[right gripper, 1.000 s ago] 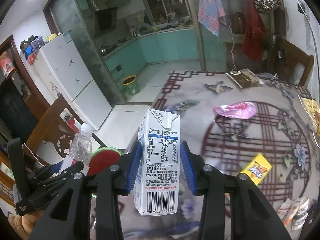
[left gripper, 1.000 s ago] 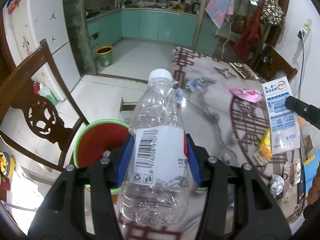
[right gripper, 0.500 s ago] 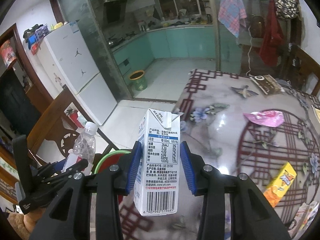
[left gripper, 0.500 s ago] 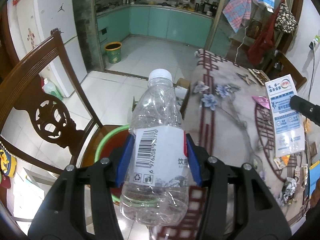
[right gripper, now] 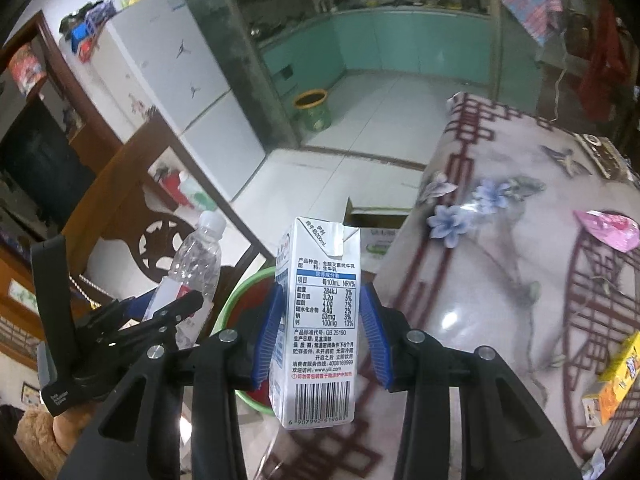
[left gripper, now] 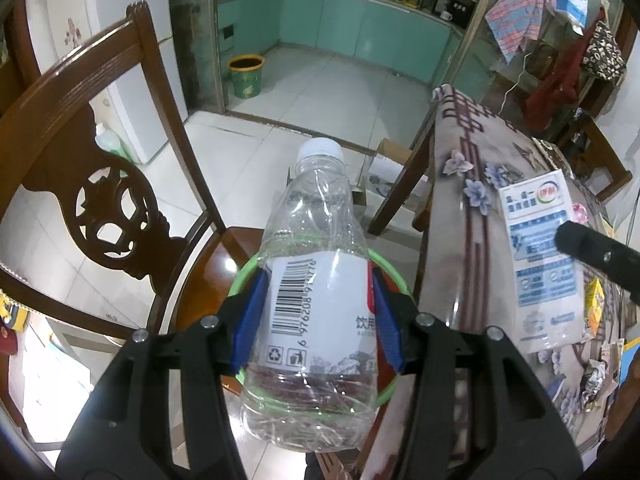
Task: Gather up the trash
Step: 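Open both grippers to drop the bottle and carton into the bucket, then move both grippers back over the table trash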
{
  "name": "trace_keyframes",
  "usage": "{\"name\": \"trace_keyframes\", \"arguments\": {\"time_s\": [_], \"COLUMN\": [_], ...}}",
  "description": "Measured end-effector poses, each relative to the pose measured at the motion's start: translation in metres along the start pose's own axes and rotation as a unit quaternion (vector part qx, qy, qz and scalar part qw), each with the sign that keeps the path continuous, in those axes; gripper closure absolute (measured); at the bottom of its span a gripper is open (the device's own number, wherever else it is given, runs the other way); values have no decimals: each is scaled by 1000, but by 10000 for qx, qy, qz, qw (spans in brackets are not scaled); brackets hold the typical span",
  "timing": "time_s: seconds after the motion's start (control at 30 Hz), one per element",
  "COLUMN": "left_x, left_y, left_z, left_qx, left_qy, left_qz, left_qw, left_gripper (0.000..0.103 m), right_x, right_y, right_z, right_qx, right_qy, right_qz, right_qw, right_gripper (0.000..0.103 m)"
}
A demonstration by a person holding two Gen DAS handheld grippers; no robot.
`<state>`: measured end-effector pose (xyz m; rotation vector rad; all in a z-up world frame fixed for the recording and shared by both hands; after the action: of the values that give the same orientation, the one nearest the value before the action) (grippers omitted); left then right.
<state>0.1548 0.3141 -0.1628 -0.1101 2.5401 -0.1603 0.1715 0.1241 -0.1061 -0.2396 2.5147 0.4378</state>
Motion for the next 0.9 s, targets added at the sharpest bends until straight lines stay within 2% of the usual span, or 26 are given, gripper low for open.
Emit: {"name": "trace_keyframes", "arguments": {"time_s": [0.23,0.33,0.37,0.5,0.9], "left_x": [0,2,2,3,4], "left_y": [13,16,17,18,2], "left_z": [17,25,26,28,-3], "left_qx": [69,118,128,182,199], "left_qy": [180,259,265,269,-11], "left_qz": [-78,-105,-123,-161,-63], "left_qw": [9998,9995,9995,9993,9998], "left_gripper": [54,53,53,48,48], "right_x": [-4,-5,-6,-8,-6], "right_y": [22,26,27,26,13], "right_z": [29,34,34,34,-5], "right_qx": [-31,-29,0,90,204], "right_qy": [250,277,258,237,-130], "right_qz": [-223,-250,-263,-300,-207], "right_qw": [9994,9993,9993,9992,9995], "right_gripper": [63,43,42,42,41]}}
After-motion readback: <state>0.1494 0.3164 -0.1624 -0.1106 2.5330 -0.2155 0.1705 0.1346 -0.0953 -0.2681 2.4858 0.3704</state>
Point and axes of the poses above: each gripper's, at about its wrist camera, not at the fingertips, and z roughly the way its jaws point, y to its left, x to its underside, the point moved 3 cm from there along z, roughly the way its jaws point, and after that the axes turned 2 degrees about -y, right-handed, at the moved point
